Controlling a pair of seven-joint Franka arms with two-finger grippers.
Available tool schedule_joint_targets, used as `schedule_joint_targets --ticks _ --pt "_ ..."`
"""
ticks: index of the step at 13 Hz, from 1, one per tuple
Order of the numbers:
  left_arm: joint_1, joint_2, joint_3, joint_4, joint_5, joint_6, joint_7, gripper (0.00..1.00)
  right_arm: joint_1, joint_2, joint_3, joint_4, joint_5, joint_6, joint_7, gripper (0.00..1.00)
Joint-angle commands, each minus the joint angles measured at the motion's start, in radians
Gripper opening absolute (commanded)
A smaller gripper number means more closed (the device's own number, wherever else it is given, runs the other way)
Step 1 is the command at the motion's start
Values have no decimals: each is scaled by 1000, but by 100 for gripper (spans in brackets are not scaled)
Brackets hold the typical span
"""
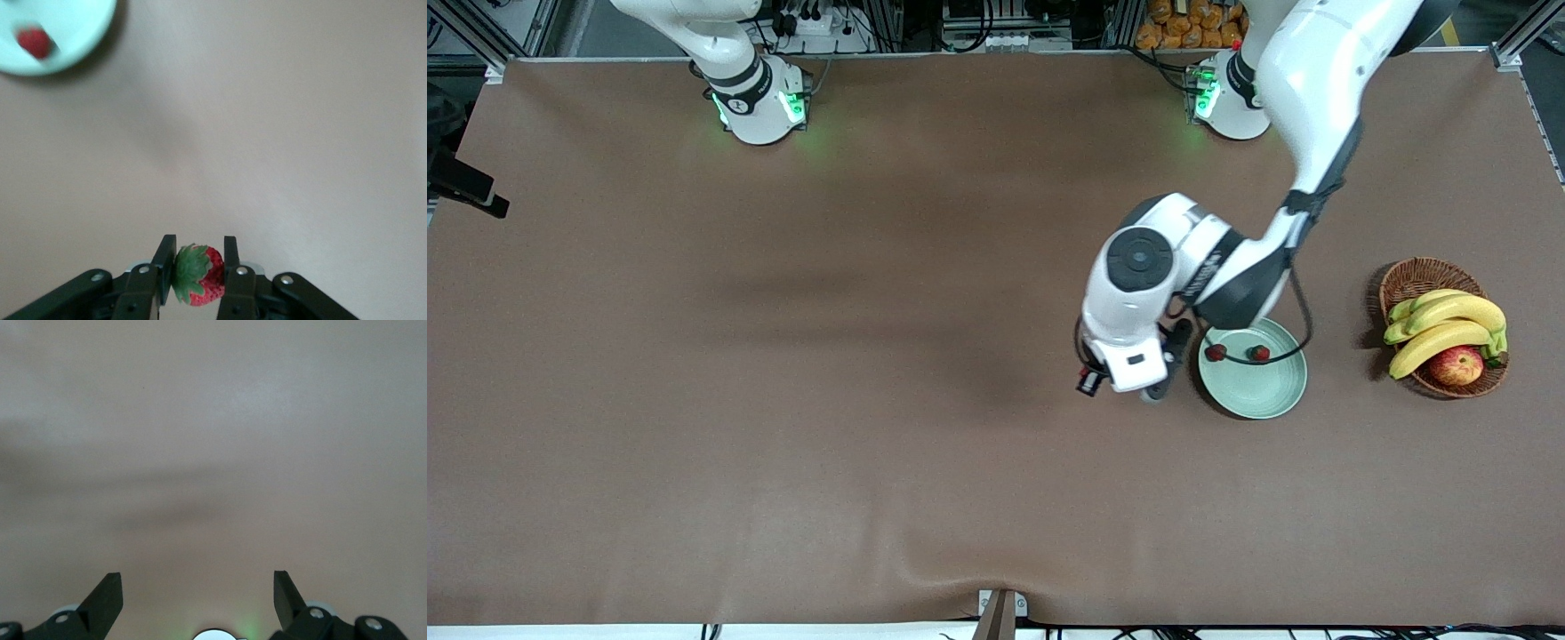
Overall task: Collect all strawberries into plate
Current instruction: 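Carry the third strawberry over the plate and open the left gripper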
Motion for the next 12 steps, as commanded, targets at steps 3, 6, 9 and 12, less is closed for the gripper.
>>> schedule_joint_targets --ticks 3,6,9,12 --pt "171 -111 -20 -75 -108 -226 336 0 1 -22 9 -14 16 -51 15 100" --pt "294 -161 -20 -182 -108 -235 526 0 13 -24 30 -14 -2 -67 17 100" --pt "391 -164 -20 -259 -108 -222 664 0 12 -19 30 -14 -6 -64 15 100" --pt "432 -155 -20 -344 -100 -131 681 0 13 -24 34 -14 1 -76 8 100"
